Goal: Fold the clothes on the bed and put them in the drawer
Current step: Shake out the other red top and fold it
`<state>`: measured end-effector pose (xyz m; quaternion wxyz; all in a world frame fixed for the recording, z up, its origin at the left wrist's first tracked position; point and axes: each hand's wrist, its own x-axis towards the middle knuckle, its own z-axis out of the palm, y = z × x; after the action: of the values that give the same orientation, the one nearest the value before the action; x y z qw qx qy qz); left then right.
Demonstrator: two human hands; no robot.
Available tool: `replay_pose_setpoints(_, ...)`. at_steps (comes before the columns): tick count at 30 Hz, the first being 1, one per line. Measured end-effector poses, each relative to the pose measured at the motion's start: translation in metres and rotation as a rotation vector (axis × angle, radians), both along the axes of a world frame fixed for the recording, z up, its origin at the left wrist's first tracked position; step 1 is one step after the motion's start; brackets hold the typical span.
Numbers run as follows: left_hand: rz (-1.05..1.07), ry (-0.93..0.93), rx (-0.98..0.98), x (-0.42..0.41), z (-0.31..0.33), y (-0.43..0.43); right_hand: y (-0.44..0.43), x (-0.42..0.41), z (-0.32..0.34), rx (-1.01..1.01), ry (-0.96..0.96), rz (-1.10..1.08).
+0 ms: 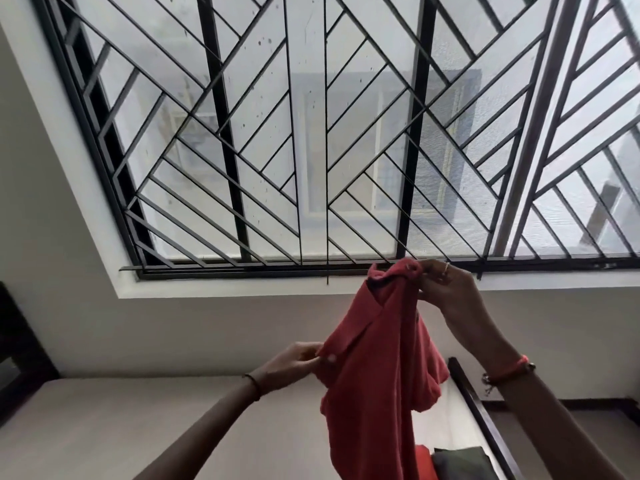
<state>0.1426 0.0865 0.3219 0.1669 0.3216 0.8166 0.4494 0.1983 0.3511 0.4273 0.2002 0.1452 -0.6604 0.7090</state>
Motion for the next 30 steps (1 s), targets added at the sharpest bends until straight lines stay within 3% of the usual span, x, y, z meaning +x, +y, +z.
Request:
replay_pose_setpoints(3, -0.010, 0.135, -0.132, -0.022, 0.035, -0.021, 0.018, 0.005, -0.007, 0.080, -0.035, -0.066)
replay_pose_setpoints(7, 0.116, 0.580, -0.310, -0.065, 0.091, -0.041, 0.031, 0.013, -0.029, 0.072, -0.096, -0.129)
replay_pose_setpoints(8, 0.130, 0.618, -0.373, -0.071, 0.105, -0.040, 0.031, 0.015, -0.036, 0.057, -0.114, -0.147)
replay_pose_setpoints(11, 0.101, 0.580, -0.416, -0.072, 0.144, -0.026, 0.029, 0.015, -0.059, -0.009, -0.150, -0.233)
replay_pose_setpoints(16, 0.102, 0.614, -0.284, -0.065, 0.180, 0.000, 0.012, 0.017, -0.085, 0.019, -0.198, -0.173)
replay_pose_setpoints(18, 0.044, 0.645, -0.283, -0.065, 0.194, 0.010, 0.013, 0.014, -0.085, 0.108, -0.274, -0.081)
replay_pose_setpoints(22, -0.159, 0.688, -0.375, -0.063, 0.215, 0.021, 0.010, 0.003, -0.055, 0.485, -0.340, 0.065)
replay_pose_setpoints(26, -0.264, 0.671, -0.494, -0.060, 0.219, 0.039, -0.036, -0.009, -0.001, 0.372, -0.136, 0.025)
replay_pose_setpoints(30, -0.306, 0.664, -0.564, -0.060, 0.208, 0.042, -0.066, -0.025, 0.025, 0.345, -0.257, 0.098)
